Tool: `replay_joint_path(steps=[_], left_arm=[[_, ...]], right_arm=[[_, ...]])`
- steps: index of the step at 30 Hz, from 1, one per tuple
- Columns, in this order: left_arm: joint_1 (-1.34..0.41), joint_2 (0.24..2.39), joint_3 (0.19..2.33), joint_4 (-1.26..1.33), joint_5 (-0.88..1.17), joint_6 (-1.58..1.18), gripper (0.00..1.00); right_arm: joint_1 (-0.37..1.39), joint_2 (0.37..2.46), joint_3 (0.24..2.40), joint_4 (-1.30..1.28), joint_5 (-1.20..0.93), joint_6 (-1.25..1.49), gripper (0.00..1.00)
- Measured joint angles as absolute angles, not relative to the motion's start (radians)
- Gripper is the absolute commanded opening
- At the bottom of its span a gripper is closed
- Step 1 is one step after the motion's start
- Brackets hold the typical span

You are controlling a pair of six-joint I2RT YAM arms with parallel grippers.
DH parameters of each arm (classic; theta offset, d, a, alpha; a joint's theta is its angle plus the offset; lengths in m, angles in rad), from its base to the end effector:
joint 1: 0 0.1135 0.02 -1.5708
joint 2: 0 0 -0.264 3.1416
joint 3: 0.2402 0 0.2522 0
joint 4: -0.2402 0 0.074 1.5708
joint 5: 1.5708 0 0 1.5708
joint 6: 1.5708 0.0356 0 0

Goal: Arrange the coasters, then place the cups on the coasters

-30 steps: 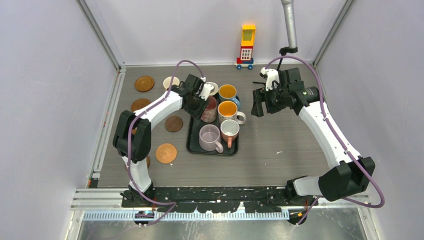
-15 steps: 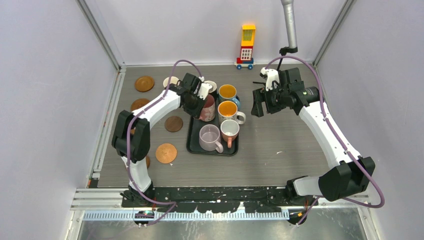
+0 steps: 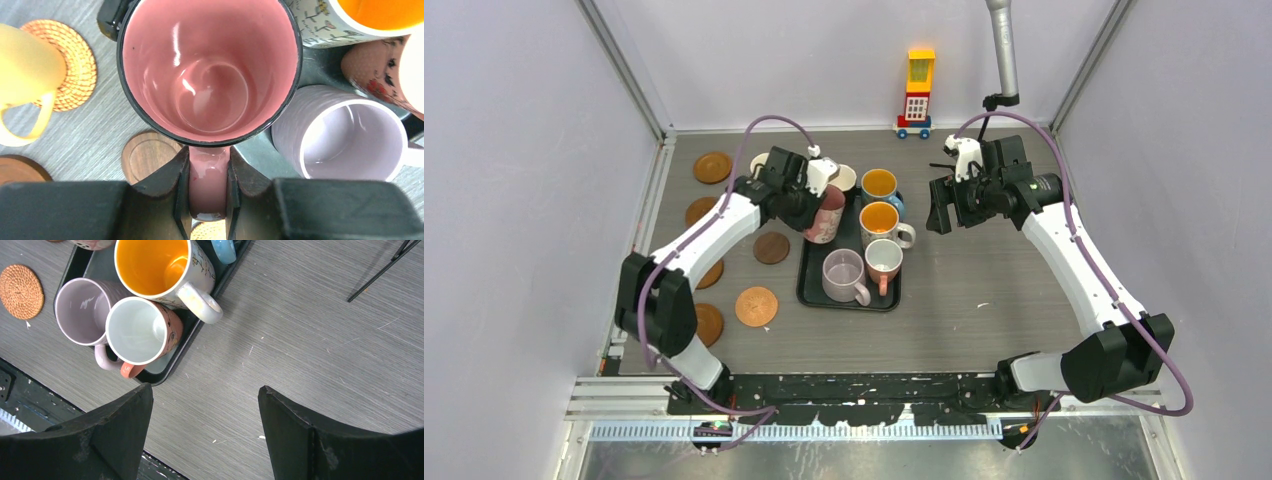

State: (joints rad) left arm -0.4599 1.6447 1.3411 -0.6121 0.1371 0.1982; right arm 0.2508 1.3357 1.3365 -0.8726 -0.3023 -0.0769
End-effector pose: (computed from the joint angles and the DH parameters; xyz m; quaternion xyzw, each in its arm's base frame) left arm 0.3184 -0.1632 0.2742 0.3261 0.8868 -0.1062 0.3098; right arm 0.2617 0.0780 0.3478 -0.2024 0.9080 0.1703 0.3250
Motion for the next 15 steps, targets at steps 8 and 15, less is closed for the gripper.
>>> replay_joint_path(steps=[8,15], left_arm=[[-0.436,1.497,1.325,-0.604,0.182,0.221,0.00],[-0.335,1.421,1.349,-0.578,0.243,0.188,0.00]], right_arm=[[0.250,1.336,1.334,-0.873,-0.305,-0.077,0.81],[0.249,1.336,1.331,-0.874,-0.310,-0.077,0.81]])
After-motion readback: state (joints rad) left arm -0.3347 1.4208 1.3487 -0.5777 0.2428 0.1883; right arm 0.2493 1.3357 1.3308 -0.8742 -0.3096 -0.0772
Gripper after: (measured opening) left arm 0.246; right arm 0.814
